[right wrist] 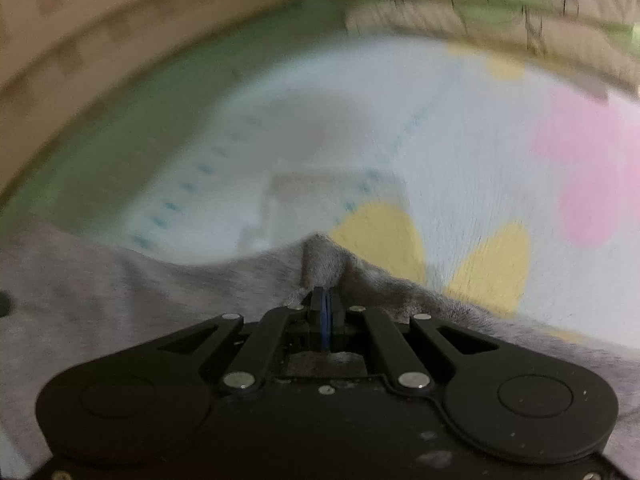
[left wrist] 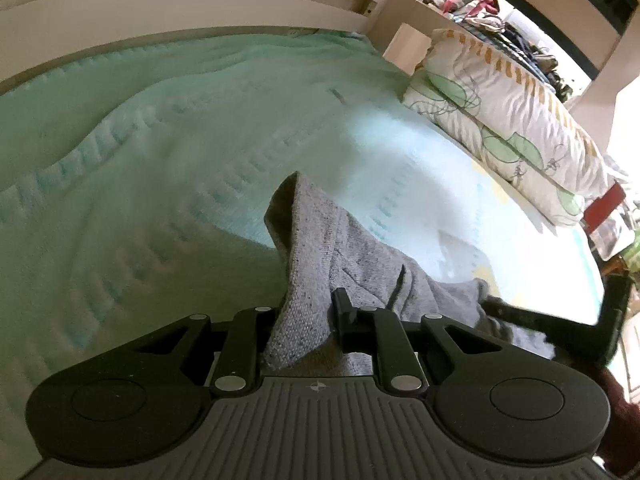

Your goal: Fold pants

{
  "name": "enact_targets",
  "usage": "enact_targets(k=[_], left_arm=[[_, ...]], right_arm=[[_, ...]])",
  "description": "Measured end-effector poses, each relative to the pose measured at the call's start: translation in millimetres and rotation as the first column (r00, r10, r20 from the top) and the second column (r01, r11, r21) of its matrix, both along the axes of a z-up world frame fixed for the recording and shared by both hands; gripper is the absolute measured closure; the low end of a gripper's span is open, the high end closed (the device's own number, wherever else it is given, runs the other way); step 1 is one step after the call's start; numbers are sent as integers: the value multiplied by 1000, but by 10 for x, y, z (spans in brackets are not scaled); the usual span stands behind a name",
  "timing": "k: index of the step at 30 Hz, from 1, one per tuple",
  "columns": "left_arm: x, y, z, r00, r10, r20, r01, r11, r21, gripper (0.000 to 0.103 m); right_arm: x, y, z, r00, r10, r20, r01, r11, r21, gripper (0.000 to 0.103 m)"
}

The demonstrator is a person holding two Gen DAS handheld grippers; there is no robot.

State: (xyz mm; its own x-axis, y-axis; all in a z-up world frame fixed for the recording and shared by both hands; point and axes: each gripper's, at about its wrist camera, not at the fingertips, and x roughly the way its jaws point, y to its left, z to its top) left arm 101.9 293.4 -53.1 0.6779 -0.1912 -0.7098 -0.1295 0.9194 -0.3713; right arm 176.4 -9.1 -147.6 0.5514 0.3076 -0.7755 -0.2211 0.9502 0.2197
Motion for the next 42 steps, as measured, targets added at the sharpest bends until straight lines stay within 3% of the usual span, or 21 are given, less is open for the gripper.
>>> enact_targets(k=[4, 7, 12, 18, 25, 28, 33, 35, 37, 39, 42], left_arm=[[-18, -38, 60, 1000, -1, 10, 1, 1000, 0, 86], [-40, -78, 124, 1000, -6, 29, 6, 1000, -2, 86], [-53, -199, 208, 999, -29, 46, 28, 999, 19, 86], [-23, -331, 321, 997, -47, 55, 47, 999, -1, 86], [-23, -796, 442, 988, -139, 73, 137, 990, 28, 86], [-39, -1039, 491, 982, -167, 92, 165, 986, 25, 86], [-41, -1636, 606, 962, -244, 122, 242, 970, 37, 86], [-64, -1943, 658, 946, -295, 138, 291, 955, 48, 86], [-91, -2304, 704, 914, -374, 158, 371, 927, 52, 86], [-109, -2762, 696, 860, -486, 156, 492, 870, 0, 87], [-124, -3303, 608, 820, -553, 148, 562, 827, -24, 88]], right_arm=[[134, -22, 65, 1000, -20, -20, 20, 1000, 16, 102], [36, 19, 251, 1000, -2, 14, 2, 1000, 16, 94], [-480, 219, 585, 990, 131, 55, -139, 975, 175, 93], [-995, 641, 611, 954, 297, 53, -300, 922, 243, 92], [-1181, 653, 795, 960, 258, 109, -280, 876, 393, 92], [-1243, 431, 940, 960, 224, 166, -276, 852, 445, 96], [-1354, -58, 1052, 969, 158, 188, -229, 861, 455, 98], [-1423, -311, 1091, 972, 119, 202, -200, 870, 450, 98], [-1505, -590, 1139, 972, 84, 220, -175, 883, 435, 98], [-1554, -918, 1158, 973, 49, 225, -146, 888, 437, 98], [-1638, -1436, 1084, 981, -38, 193, -57, 883, 465, 97]])
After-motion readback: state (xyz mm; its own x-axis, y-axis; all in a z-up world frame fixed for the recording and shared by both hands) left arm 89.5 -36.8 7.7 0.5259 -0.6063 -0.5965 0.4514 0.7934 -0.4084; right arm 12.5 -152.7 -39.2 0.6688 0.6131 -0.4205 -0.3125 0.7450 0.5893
